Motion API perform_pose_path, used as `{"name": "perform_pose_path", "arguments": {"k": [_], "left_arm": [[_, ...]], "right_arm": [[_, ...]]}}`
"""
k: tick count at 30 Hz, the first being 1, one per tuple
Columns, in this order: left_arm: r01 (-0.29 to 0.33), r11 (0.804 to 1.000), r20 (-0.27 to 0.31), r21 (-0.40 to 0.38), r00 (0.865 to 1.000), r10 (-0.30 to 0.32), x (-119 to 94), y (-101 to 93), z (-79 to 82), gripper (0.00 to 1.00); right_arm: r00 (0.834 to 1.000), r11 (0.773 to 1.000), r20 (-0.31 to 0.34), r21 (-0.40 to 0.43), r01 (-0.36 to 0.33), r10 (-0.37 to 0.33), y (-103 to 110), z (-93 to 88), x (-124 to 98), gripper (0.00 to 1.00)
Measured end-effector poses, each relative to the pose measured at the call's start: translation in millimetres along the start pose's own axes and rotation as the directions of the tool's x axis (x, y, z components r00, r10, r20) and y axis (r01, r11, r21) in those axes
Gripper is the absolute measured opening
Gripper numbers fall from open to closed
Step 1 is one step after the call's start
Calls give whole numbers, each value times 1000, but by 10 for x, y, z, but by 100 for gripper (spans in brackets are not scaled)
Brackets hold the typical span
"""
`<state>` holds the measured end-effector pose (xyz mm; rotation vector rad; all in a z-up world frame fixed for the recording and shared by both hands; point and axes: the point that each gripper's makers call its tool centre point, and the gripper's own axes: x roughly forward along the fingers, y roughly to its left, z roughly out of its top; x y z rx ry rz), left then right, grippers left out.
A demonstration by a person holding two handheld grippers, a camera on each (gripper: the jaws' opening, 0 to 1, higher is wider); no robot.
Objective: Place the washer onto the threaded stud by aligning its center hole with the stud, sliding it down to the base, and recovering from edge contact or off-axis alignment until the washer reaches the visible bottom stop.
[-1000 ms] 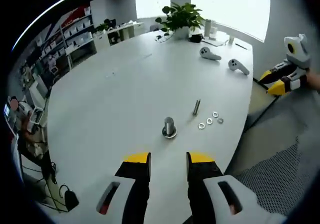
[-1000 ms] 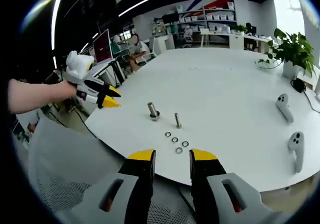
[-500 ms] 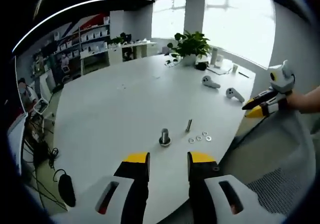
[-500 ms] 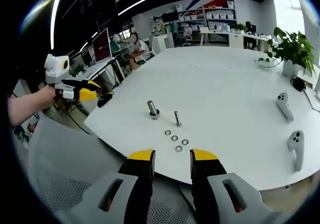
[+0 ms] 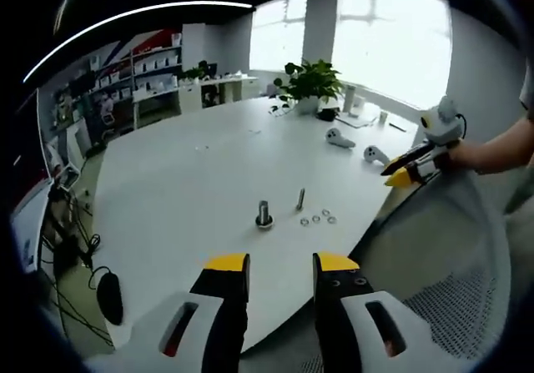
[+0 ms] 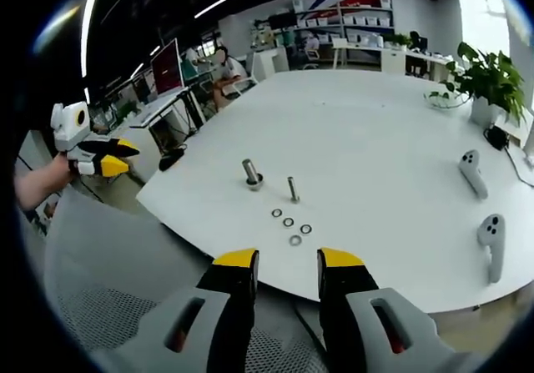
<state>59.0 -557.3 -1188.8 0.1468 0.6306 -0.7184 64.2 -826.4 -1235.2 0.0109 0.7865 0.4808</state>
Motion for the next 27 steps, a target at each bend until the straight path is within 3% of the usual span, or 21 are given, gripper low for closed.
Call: {"name": "perform_pose_path", "arguments": {"k": [5,10,20,27], "left_arm": [[12,1000,-12,-3,1000,-12,30,-54,-183,27],[54,997,54,-62,997,-51,-20,-169,-26,27],[95,995,70,11,993,-95,-4,-352,-28,25],[125,992,88,-5,988,-124,10,-355,-40,24]], "right_arm": [[1000,1000,3,19,21,-21,-42,-4,-15,30],[1000,1000,-14,12,27,-26,-54,-30,-3,30],[999,999,-6,25,46,-46,-84,-31,-28,30],[998,998,-19,22,63,-62,-96,-50,-32,30]]}}
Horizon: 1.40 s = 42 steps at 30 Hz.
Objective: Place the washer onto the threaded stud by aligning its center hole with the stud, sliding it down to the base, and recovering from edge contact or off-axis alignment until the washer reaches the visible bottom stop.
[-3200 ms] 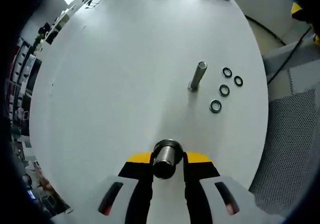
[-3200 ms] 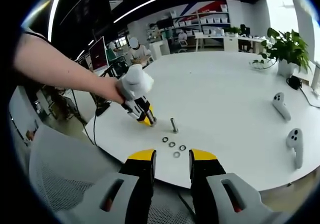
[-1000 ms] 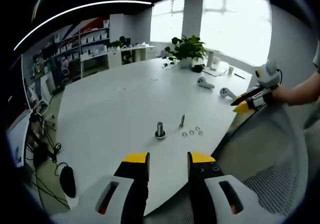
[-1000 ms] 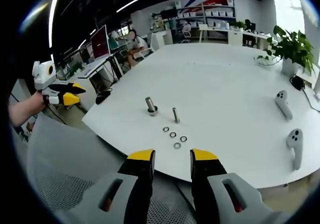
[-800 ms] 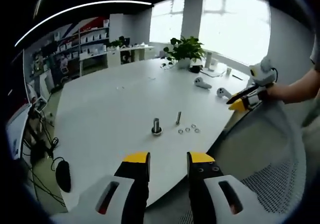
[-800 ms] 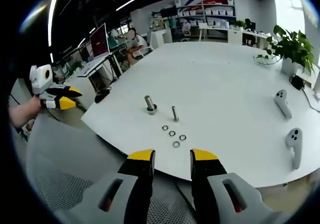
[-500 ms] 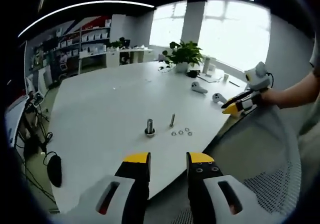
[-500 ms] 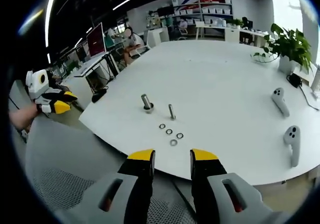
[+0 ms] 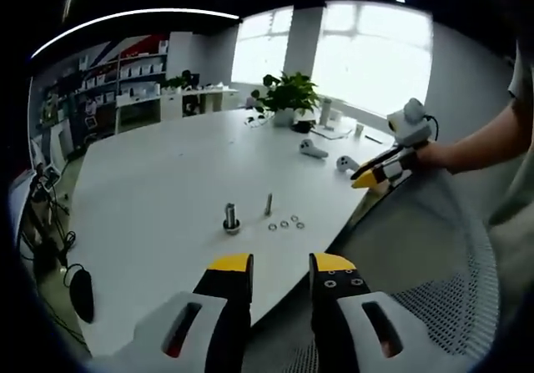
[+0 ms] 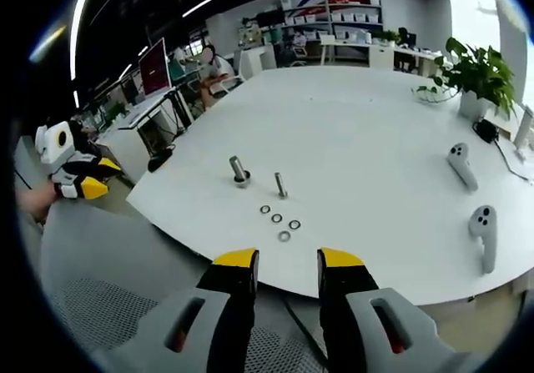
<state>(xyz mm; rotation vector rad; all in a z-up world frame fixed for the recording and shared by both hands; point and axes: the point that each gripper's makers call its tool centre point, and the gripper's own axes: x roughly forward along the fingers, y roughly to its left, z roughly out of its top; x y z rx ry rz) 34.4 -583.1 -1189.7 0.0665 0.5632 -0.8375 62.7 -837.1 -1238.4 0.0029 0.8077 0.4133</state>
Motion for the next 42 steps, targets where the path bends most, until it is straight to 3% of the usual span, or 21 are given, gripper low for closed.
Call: {"name": "perform_pose_path", "arguments": {"k": [6,12,17,20,22,25,30,34,36,42], "left_arm": [[16,999,4,37,1000,-16,6,-52,19,22],[30,999,2,9,1000,-30,11,-51,2,23],[43,999,7,2,999,-43,10,-73,12,24],[46,999,1,-2,999,-46,13,-80,6,24],[47,999,8,-2,999,-47,11,-73,12,24],[53,999,2,-10,999,-53,12,-77,4,24],[37,999,10,-17,999,-37,4,-43,13,25],[32,999,5,-19,999,-32,4,-30,-1,25],[27,999,5,-20,1000,-27,1,-15,-3,25],[23,999,6,-23,1000,-23,-2,-10,-1,25]], "right_arm": [[1000,1000,-23,-7,5,-5,-16,-32,20,30],[999,1000,-45,-24,14,-15,-7,-60,24,31],[1000,999,-9,-40,20,-20,-21,10,8,31],[999,998,-29,-61,15,-17,4,-13,21,31],[999,992,-35,-123,20,-25,18,14,23,31],[1000,986,-4,-169,7,-8,80,99,12,31],[996,983,-87,-181,-29,13,127,-14,55,31],[988,968,-154,-245,-63,25,171,-70,90,31],[988,954,-151,-293,-61,17,169,8,125,31],[983,961,-177,-264,-87,40,122,56,235,31]]}}
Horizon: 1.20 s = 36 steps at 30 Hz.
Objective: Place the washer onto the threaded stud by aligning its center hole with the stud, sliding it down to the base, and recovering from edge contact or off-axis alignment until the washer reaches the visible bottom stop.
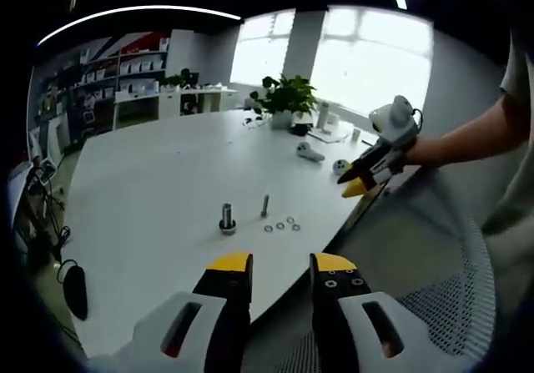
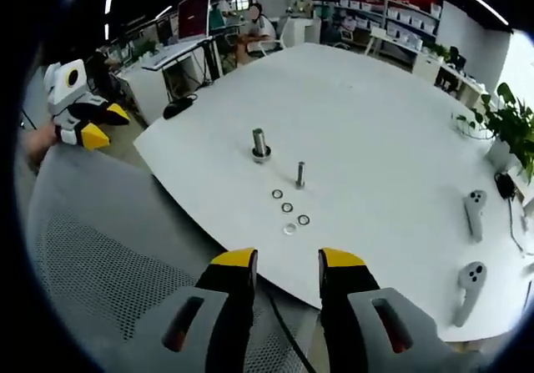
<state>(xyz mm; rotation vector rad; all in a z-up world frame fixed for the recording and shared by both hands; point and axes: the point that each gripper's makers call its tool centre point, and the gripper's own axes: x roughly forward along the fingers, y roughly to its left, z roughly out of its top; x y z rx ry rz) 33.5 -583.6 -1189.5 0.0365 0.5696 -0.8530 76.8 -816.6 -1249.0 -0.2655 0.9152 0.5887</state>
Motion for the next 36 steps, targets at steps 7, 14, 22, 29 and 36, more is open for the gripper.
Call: {"name": "perform_pose_path", "arguments": {"k": [7,14,22,29,36], "left_arm": [[-9,1000,-5,-3,1000,9,-2,23,-20,25],[-8,1000,-18,-8,1000,8,8,24,-40,25],[-7,1000,-31,-12,999,7,20,24,-60,25],[-9,1000,-40,-13,999,9,25,33,-77,24],[-18,1000,-33,-19,999,17,21,55,-69,23]], "right_arm": [[1000,1000,-5,-1,-5,5,-74,132,97,31],[1000,998,3,61,-11,11,-56,283,377,31],[992,998,-118,44,-34,39,55,6,769,29],[973,999,-226,12,-50,52,69,-244,973,24],[959,997,-281,-54,-51,34,44,-299,1149,24]]}}
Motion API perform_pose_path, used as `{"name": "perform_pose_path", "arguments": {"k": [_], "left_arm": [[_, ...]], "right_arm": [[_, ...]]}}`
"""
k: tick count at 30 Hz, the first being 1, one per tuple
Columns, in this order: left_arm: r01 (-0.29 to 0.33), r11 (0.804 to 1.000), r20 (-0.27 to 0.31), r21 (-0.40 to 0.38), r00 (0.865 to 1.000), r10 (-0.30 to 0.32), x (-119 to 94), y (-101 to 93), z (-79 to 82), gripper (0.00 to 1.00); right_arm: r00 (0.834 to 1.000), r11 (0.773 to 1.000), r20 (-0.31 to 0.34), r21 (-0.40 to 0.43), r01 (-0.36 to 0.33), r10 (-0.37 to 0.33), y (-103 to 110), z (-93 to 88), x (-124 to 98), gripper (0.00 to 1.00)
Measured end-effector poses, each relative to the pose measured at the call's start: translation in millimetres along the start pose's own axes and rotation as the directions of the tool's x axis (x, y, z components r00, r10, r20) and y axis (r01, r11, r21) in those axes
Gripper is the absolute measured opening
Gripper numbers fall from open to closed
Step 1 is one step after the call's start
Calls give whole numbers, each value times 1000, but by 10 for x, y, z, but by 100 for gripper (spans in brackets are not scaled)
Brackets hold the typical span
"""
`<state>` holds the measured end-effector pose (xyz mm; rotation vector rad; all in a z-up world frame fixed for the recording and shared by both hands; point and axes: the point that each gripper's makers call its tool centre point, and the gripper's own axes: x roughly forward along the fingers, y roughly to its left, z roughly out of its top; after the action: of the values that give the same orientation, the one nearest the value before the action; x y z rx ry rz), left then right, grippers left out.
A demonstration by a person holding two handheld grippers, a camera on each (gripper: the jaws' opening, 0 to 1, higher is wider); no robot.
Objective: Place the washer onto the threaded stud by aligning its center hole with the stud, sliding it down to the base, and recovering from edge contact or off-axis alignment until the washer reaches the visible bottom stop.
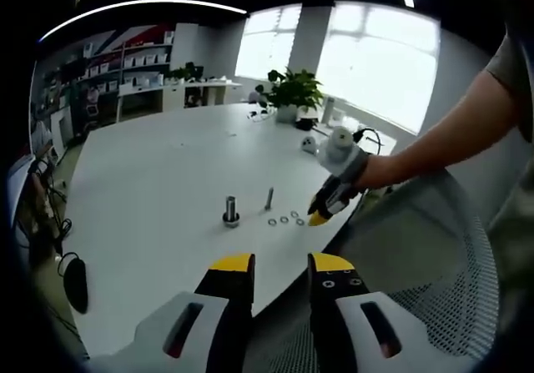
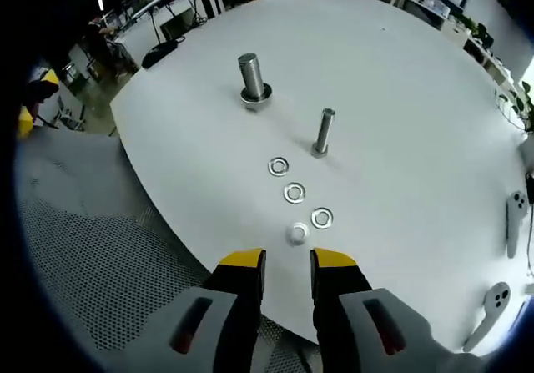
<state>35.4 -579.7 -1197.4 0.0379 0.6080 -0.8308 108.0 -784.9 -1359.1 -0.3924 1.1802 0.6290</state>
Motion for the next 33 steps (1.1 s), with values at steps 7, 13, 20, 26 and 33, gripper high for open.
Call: {"name": "perform_pose_path", "arguments": {"k": [7,13,20,26,33], "left_arm": [[-6,1000,5,-8,1000,6,-3,15,7,23],[0,1000,-3,-2,1000,0,4,-4,-4,23],[-5,1000,-2,-7,1000,5,2,10,-4,23],[1,1000,-3,-4,1000,-1,3,0,-3,23],[1,1000,2,-6,1000,-1,6,1,5,23]], "right_arm": [[999,998,-36,-66,13,-15,-23,1,64,24],[998,996,-66,-85,8,-14,-59,-8,135,24],[997,988,-76,-154,-6,-6,-49,23,153,21],[995,988,-98,-155,-4,-12,-49,83,188,19],[983,953,-184,-296,-56,1,-13,87,204,15]]}}
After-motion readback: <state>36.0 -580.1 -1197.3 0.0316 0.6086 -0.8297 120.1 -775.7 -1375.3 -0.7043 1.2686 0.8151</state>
